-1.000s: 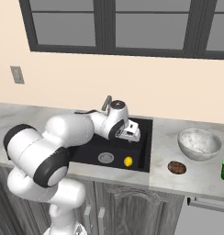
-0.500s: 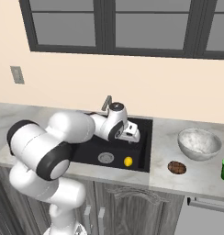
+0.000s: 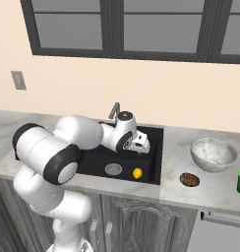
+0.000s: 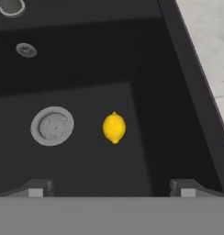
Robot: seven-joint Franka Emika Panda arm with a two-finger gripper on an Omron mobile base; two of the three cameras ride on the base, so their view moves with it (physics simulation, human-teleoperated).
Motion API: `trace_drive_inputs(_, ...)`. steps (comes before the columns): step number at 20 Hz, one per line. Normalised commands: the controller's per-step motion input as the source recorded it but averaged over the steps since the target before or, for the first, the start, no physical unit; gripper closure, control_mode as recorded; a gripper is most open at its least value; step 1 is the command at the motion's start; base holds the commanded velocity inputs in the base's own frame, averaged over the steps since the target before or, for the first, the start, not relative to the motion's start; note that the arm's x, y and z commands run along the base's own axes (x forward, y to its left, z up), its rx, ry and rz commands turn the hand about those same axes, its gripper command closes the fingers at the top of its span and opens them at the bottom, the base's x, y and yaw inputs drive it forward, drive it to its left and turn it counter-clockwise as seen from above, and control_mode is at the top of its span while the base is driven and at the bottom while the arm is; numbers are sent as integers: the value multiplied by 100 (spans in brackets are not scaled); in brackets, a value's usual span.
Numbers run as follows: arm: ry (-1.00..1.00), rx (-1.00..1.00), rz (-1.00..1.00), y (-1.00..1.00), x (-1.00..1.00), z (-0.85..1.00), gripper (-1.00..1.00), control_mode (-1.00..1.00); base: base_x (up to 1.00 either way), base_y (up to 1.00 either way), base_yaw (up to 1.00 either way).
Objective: Remove the potato and lemon from the sink. Then move the bowl and cup from the counter to the sink for washing.
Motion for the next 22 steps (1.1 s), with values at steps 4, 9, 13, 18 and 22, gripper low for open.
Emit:
trace_drive_inputs(4,-3,-2,0,0,13,-9,-100,-100,0,0,0)
trace_drive_inputs(9,-1,-1,0,0,13,-11,-100,-100,0,0,0)
trace_drive_inputs(13,0,0,0,0,15,-14,-100,-100,0,0,0)
trace_drive_inputs(18,0,0,0,0,3,-13,-100,-100,0,0,0)
trace_drive_inputs(22,0,0,0,0,4,-11,-100,-100,0,0,0)
